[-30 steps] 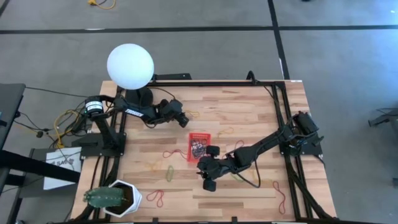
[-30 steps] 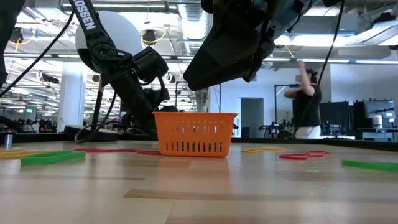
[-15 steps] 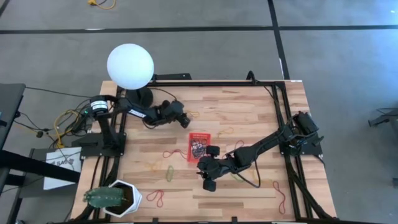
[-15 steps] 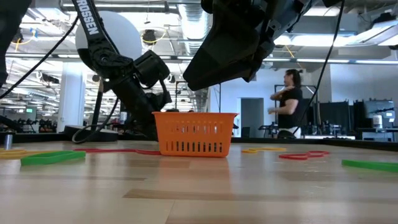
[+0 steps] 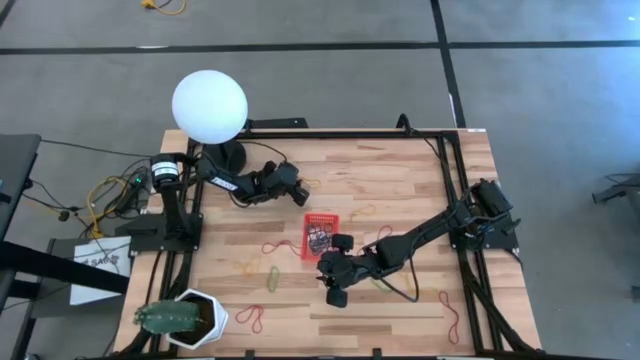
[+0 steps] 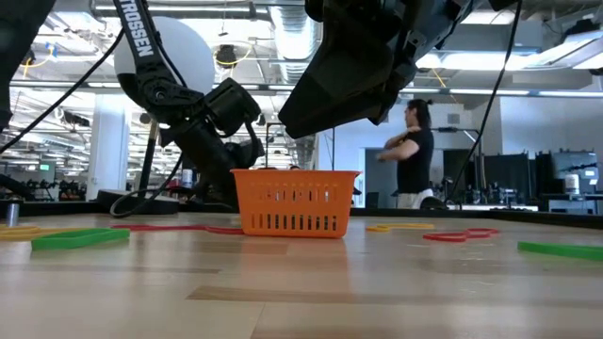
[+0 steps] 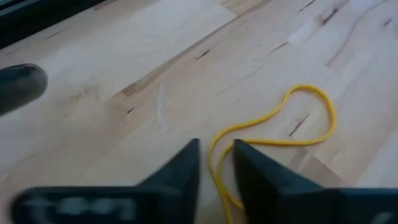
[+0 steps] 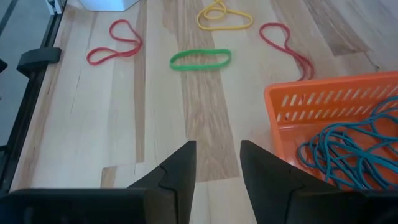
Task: Pick and place items into bin
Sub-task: Put the yellow rubber band into the orange bin
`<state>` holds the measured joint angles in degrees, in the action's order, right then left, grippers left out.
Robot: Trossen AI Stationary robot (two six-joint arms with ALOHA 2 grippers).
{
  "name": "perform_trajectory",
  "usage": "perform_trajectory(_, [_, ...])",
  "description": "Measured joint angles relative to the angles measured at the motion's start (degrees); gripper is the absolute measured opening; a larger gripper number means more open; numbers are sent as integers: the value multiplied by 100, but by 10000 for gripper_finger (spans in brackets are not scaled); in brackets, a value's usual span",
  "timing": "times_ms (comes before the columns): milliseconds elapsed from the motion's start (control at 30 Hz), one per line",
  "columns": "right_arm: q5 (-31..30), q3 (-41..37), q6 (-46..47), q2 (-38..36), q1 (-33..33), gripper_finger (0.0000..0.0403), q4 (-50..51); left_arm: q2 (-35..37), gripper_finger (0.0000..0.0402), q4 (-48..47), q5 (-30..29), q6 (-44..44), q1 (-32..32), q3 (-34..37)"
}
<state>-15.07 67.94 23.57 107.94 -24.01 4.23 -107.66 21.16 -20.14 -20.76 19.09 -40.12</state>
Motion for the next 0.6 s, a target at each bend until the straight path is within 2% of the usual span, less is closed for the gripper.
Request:
perform_trajectory(67, [0,0,0,0,2,118,0,-1,20,14,129,46,-9,0])
perform_trajectory(100, [0,0,0,0,2,118,0,-3,12,27,160,65,-21,0])
perform_trajectory(267, [0,0,0,0,2,118,2,288,2,-147,289,208,-179,-40])
perform_trajectory(367, [0,0,-2,0,2,118,3,834,1,-362,554,339,-384,-13])
perform_trajectory(500, [0,0,0,0,2,118,7,1831,0,-789,364,459,-630,-37])
perform_trajectory(600, [6,0,0,0,0,118,65,2599,0,-1124,469,548,-1032,-30])
